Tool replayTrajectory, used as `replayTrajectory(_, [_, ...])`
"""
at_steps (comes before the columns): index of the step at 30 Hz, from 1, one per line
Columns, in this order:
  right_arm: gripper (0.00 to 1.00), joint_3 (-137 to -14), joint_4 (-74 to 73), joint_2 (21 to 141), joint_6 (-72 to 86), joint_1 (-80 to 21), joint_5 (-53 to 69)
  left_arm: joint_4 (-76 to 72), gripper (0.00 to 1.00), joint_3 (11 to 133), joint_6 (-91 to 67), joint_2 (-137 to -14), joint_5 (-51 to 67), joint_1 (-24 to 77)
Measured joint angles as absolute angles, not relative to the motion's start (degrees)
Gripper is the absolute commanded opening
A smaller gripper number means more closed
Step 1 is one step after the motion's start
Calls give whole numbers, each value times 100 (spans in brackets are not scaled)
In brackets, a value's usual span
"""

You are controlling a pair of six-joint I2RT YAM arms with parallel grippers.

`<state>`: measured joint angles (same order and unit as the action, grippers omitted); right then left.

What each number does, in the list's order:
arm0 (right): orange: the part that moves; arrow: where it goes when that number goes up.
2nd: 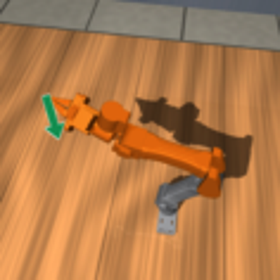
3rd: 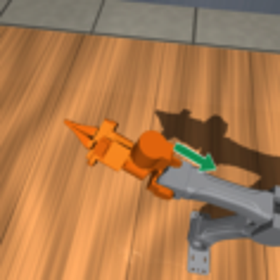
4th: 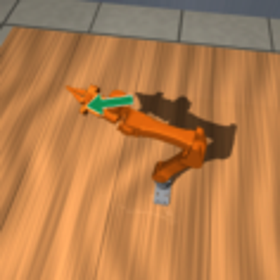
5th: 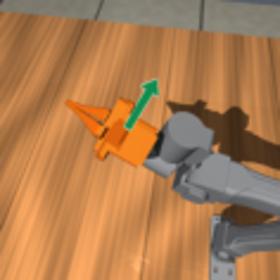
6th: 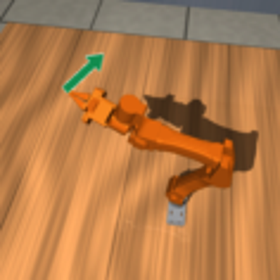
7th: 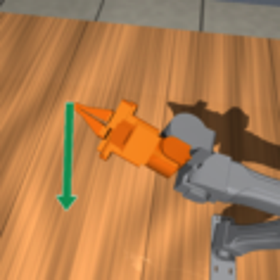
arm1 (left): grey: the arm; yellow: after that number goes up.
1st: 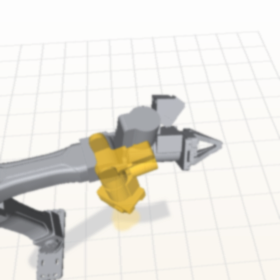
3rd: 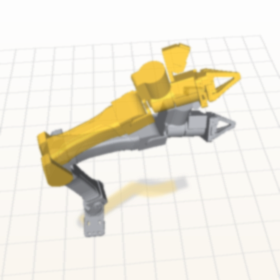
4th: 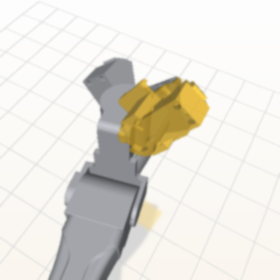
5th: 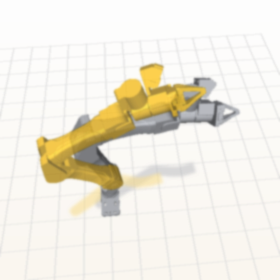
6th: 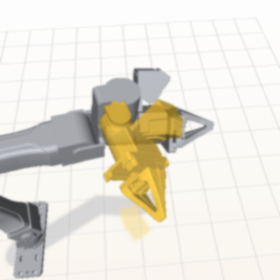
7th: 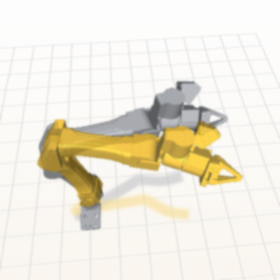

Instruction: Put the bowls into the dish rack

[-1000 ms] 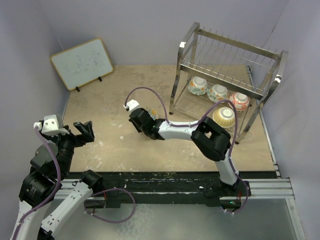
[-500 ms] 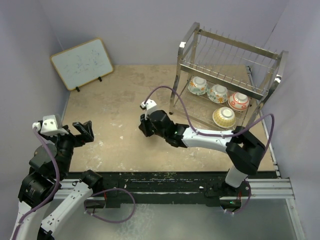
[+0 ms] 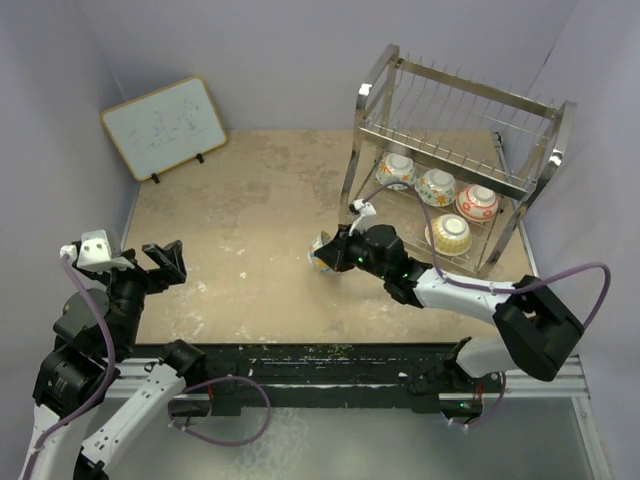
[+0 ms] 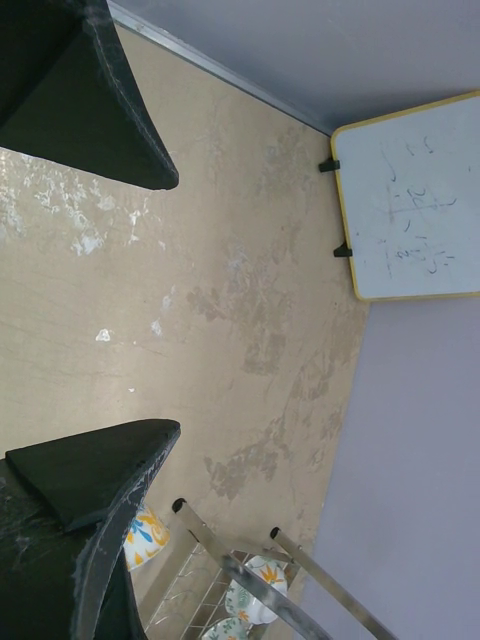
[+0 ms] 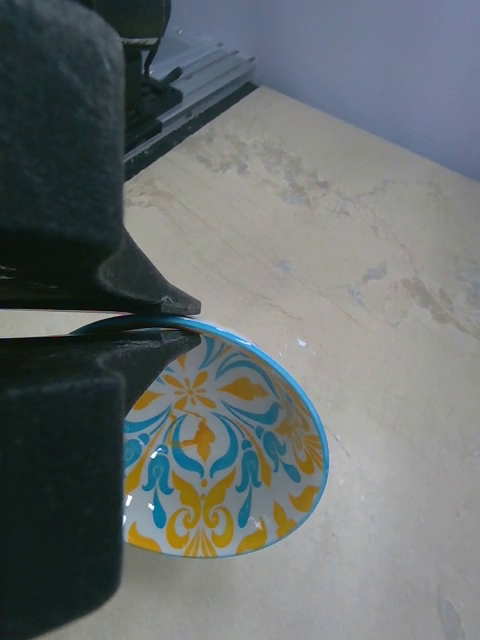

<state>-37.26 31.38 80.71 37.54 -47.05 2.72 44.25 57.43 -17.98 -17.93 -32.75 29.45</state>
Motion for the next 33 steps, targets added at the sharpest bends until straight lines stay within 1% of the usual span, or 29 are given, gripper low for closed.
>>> replayTrajectory(5, [8,-3465,3437,7671,4117,-4115,784,4421,99,5789,-1800,-1839,-3223,2945])
replayTrajectory(11, [8,-3312,4010,7609,4611,-3461,1466,4423,99,5872,-1800,-1949,-3151,2945])
replayTrajectory(21, [8,-3076,5408,8329,5642,-2303,2657,4386,99,6031,-1798,-2051,-3081,2945])
replayTrajectory(26, [8,-3065,5857,8409,6012,-1815,2969,4386,99,6034,-1793,-2051,-3072,2945])
replayTrajectory(33, [8,-3048,6582,8545,6519,-1096,3006,4386,99,6034,-1789,-2051,-3072,2945])
